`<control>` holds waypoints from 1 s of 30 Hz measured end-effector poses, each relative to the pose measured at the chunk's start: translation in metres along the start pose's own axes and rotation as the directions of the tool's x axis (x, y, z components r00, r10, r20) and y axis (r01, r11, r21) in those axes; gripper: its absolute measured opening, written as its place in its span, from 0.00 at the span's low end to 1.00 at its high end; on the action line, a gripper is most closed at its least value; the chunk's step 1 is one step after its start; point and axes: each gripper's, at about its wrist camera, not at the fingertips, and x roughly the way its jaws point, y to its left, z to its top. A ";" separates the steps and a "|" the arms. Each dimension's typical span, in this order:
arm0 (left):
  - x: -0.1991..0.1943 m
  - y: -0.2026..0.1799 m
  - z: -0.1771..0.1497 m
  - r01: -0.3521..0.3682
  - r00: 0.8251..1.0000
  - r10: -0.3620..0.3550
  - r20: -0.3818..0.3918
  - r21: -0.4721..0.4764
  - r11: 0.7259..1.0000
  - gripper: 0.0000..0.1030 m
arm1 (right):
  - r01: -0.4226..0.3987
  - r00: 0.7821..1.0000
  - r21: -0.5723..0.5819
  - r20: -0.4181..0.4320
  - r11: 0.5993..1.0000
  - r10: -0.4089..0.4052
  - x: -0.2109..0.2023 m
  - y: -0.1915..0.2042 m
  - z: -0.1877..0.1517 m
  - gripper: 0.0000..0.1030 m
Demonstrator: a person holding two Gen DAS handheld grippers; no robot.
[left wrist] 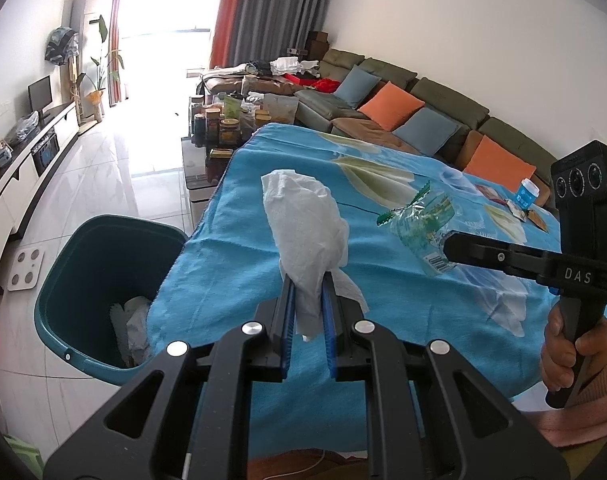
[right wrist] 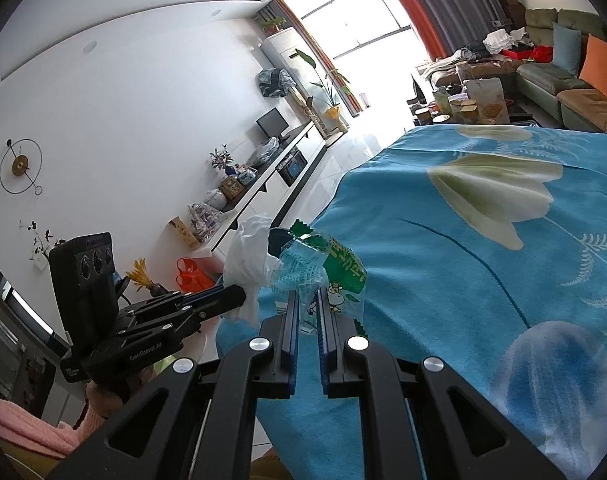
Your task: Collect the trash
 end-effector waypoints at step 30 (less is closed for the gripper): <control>-0.013 0.015 -0.002 -0.069 0.998 0.069 0.014 -0.033 0.997 0.13 | -0.061 0.997 -0.027 -0.039 0.998 0.060 0.028 0.010 0.004 0.07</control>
